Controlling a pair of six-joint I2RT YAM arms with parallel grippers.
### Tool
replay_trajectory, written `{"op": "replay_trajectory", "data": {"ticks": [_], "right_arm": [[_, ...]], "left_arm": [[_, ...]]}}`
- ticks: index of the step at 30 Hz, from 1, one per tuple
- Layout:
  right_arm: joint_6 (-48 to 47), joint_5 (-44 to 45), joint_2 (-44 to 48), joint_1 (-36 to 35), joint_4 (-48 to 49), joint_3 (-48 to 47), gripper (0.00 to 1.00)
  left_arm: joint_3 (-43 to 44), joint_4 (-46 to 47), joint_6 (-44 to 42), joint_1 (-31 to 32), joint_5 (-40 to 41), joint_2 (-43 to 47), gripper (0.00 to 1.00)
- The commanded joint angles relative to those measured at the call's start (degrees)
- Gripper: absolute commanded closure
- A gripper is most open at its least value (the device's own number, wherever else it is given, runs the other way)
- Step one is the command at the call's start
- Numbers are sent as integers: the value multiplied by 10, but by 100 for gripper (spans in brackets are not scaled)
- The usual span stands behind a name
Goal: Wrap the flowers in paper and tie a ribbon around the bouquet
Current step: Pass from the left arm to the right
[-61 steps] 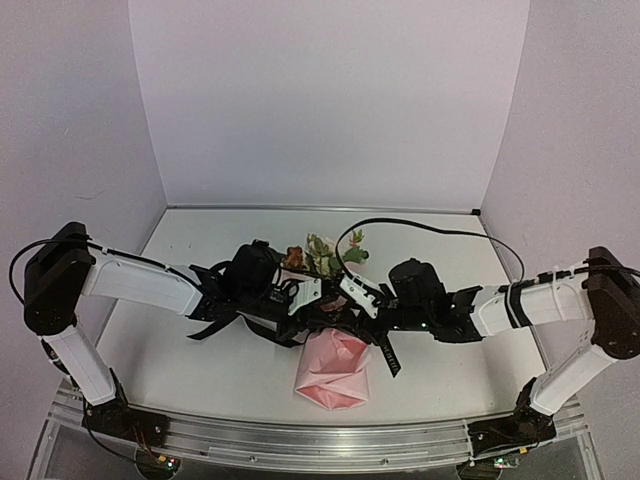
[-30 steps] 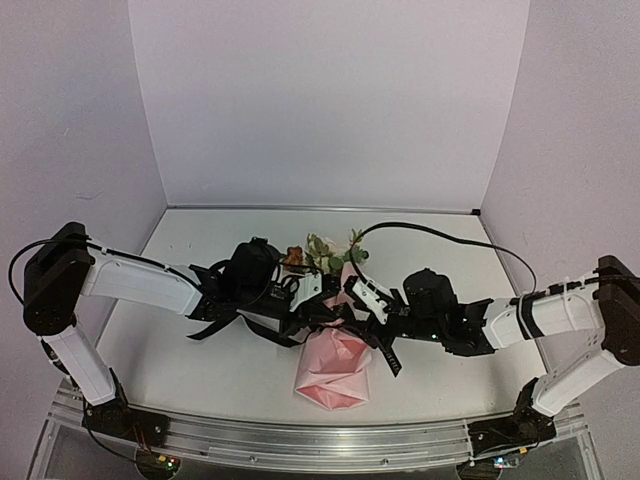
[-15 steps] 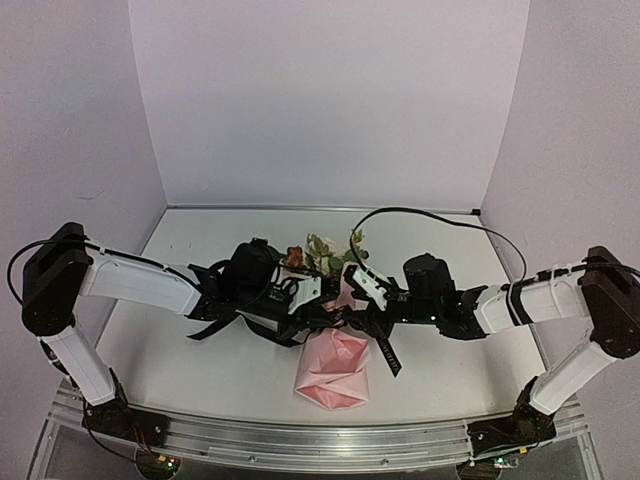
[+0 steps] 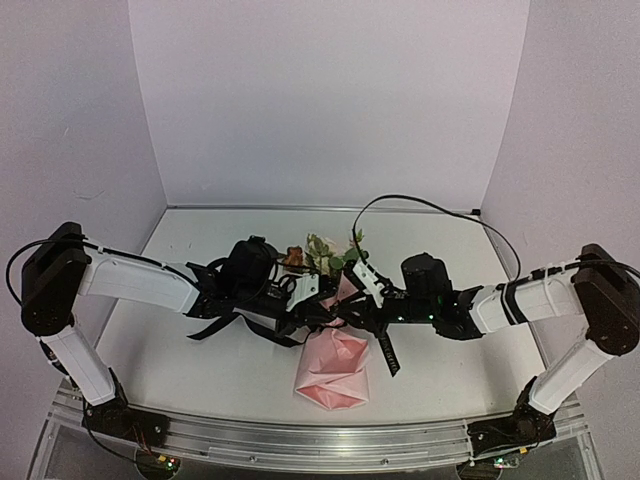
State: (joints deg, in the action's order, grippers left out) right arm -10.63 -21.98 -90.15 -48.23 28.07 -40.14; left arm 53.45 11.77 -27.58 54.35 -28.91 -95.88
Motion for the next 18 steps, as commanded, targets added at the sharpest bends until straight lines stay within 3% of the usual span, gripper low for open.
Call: {"op": "replay_trajectory", "data": {"ticks": [1,3,9,14,18], "right_arm": [[71,8,22,2,43,3,94],[89,9,29,2,43,7,100],[99,14,44,2,43,27,100],[45,4,28,2,50,28,69],[5,-12,14,6,55,17,57]], "left_arm": [[16,5,8,-3,-10,1,98],[14,13,13,-3,-9,1,98],[1,26,18,-3,-10,12,98],[-7,21,3,-3,-25,28,98],[-3,0,-11,-2,-27,30,98]]}}
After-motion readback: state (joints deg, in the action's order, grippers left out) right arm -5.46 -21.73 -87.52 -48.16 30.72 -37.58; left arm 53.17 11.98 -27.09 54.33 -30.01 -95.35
